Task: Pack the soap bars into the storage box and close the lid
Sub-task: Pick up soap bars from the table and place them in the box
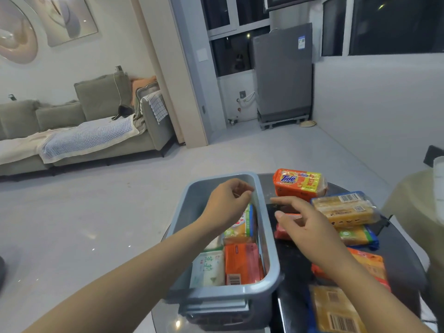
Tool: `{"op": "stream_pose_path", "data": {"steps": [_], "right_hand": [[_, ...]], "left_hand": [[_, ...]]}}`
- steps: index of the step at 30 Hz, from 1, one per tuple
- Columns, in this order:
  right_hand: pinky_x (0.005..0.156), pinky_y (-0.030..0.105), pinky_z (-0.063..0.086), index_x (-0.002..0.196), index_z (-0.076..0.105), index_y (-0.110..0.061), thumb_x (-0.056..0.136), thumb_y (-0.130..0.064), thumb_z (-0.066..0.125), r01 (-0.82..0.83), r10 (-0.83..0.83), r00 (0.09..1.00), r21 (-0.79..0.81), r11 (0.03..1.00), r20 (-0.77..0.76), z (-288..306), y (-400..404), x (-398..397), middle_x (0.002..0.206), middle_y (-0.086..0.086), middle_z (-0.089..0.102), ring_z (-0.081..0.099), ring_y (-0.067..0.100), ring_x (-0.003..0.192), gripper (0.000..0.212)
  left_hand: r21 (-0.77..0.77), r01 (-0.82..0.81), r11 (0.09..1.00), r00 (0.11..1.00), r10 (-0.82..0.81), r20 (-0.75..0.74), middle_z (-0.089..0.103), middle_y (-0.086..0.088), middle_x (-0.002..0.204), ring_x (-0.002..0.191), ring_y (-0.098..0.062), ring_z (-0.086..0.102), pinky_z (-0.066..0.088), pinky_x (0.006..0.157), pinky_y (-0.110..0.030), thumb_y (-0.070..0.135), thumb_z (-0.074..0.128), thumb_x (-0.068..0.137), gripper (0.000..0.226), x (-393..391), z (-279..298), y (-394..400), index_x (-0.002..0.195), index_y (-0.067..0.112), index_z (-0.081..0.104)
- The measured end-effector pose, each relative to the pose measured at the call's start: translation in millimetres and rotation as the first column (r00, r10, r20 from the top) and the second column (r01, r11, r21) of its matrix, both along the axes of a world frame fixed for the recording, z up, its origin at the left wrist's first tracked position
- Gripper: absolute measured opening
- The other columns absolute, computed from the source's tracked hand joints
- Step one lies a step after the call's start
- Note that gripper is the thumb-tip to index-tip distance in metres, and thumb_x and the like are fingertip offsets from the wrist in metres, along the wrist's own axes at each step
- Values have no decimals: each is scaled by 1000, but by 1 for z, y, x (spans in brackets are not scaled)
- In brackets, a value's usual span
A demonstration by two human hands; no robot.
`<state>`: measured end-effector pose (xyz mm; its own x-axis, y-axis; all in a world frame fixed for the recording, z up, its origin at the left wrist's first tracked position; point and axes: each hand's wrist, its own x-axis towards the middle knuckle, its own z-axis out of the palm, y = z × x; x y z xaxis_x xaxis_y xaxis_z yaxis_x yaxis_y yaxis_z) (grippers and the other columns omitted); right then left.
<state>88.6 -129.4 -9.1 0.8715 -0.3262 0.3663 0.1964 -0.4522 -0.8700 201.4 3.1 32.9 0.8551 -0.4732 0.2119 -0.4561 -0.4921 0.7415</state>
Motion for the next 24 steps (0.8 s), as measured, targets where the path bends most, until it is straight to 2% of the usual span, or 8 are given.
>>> {"op": "stream_pose_path", "data": {"steps": [3,6,10,13,15,18,21,24], "right_hand": [[63,-4,39,113,60,-28,89,-19,56,106,-106,994,-42,993,13,1,-21,11,101,-24,57,53,-21,82,26],[58,3,37,115,59,-27,89,-23,55,207,-210,977,-110,972,-18,2,-44,26,101,-16,53,49,-13,79,26],[74,23,43,115,58,-26,87,-28,56,271,-287,955,-170,948,-78,-6,-74,48,118,0,57,52,11,96,28],[88,35,41,117,58,-25,84,-35,60,308,-365,925,-349,885,-110,-14,-97,68,124,1,58,48,18,110,35],[91,35,34,120,56,-27,81,-43,61,293,-406,902,-485,824,-145,-18,-112,83,127,-1,56,43,20,116,43],[98,37,29,130,46,-29,77,-50,63,206,-413,874,-574,792,-256,-24,-130,106,137,-3,47,36,22,124,59],[101,39,32,137,36,-28,73,-48,69,90,-352,852,-555,827,-387,-31,-141,123,141,-1,42,34,22,127,74],[97,36,43,137,35,-23,67,-44,75,17,-277,848,-498,867,-453,-32,-148,132,135,4,49,44,22,120,83]], "left_hand": [[-39,23,999,999,-22,42,66,5,87,75,-5,58,44,61,-14,16,52,89,19,-2,9,-20,100,20,67],[-19,63,998,997,-62,45,68,4,91,81,-9,61,48,66,-18,16,53,88,21,1,15,-45,102,17,68],[48,57,997,998,-58,31,70,-3,103,91,-15,63,53,78,-30,19,53,90,22,17,14,-75,106,14,67],[122,37,992,998,-43,44,71,-5,104,96,-19,63,51,91,-40,23,54,90,22,31,8,-94,105,15,67],[201,34,979,994,-54,93,70,-3,104,97,-19,62,46,96,-44,25,53,90,22,40,4,-105,104,15,67],[265,-6,964,990,-31,136,68,-3,110,101,-19,60,42,100,-46,26,50,90,24,53,-2,-117,105,17,67],[235,-36,971,993,9,116,66,-4,112,103,-21,59,43,99,-47,26,48,91,25,65,-7,-121,106,16,66],[197,-33,980,996,16,88,67,-6,110,101,-20,60,47,96,-46,24,48,92,26,69,-12,-120,107,14,66]]}}
